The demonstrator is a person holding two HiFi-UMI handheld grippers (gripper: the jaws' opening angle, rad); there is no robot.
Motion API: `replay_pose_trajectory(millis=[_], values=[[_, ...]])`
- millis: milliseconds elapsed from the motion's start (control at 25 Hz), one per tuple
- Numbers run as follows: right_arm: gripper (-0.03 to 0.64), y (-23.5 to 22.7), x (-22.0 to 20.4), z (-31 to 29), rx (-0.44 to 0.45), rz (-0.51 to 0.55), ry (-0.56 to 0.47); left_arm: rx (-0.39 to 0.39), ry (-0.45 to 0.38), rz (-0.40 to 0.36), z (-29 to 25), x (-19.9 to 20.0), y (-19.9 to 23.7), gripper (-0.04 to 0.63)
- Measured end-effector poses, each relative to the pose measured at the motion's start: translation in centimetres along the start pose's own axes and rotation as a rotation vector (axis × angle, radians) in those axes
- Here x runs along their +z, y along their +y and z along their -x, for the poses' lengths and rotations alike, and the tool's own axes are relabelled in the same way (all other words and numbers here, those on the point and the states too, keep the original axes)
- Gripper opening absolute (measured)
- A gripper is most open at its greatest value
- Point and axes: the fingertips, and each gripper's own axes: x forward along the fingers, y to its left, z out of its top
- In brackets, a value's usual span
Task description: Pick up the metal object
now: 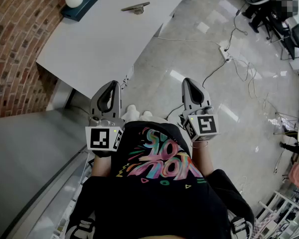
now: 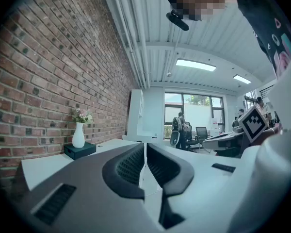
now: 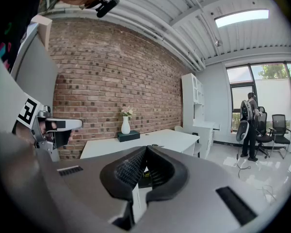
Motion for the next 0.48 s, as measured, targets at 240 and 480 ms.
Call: replay_pose_trajectory(millis=[240, 480], values=[[0.017, -1.2, -0.8, 0.3, 0.014, -0.003, 0.042, 0.003, 0.004, -0.002, -0.5, 0.1, -0.9, 0.034], [0.017, -2.5, -0.4, 0.6, 0.023, -0.023, 0.012, 0.012, 0.001, -0.008, -1.2, 0.3, -2.3, 0.034]])
